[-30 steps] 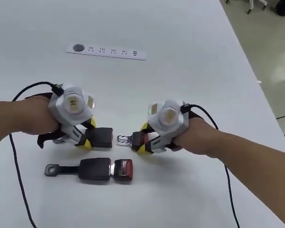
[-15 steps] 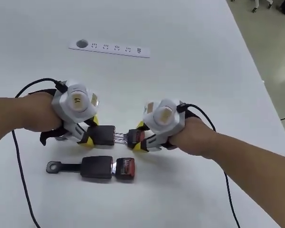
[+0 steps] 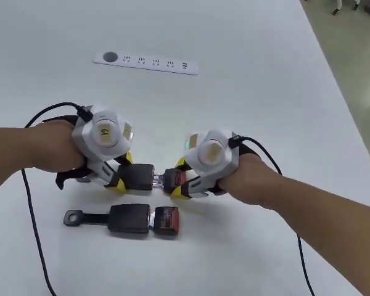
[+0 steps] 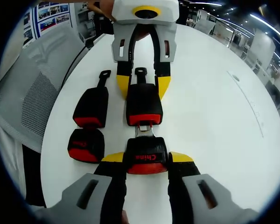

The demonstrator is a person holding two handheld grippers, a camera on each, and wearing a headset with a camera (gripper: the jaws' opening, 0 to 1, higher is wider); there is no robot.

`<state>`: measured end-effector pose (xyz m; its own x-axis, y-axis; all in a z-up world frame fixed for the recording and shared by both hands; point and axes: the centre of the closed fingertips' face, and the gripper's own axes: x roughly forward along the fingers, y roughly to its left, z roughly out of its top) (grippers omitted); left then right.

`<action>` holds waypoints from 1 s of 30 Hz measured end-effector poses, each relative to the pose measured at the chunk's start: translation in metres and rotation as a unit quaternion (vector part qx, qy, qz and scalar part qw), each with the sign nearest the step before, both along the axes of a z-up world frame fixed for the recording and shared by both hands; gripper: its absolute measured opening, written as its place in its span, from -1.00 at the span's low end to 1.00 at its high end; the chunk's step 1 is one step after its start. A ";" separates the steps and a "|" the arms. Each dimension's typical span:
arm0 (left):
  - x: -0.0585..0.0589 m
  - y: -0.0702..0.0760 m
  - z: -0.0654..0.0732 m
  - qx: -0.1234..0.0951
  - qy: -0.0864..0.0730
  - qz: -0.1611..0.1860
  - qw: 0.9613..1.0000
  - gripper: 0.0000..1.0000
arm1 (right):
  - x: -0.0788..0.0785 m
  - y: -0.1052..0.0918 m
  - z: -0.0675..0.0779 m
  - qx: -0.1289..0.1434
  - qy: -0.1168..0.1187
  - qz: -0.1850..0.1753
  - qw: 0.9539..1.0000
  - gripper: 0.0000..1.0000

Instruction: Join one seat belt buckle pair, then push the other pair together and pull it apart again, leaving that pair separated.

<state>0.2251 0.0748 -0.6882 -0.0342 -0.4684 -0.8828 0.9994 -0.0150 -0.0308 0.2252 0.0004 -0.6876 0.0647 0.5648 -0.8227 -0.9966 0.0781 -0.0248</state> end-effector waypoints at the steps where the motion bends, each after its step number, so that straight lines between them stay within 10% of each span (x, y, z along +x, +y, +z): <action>1: 0.000 0.001 0.000 -0.002 -0.001 -0.001 1.000 -0.37 | 0.000 0.001 0.000 -0.001 0.000 0.000 1.000 -0.37; 30: -0.003 -0.001 0.001 -0.006 0.000 0.007 1.000 -0.37 | -0.001 0.017 0.000 0.009 0.003 -0.009 1.000 -0.36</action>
<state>0.2219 0.0741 -0.6872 -0.0280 -0.4801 -0.8768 0.9995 -0.0006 -0.0315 0.2237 0.0171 -0.6874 0.0706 0.5783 -0.8128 -0.9952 0.0967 -0.0176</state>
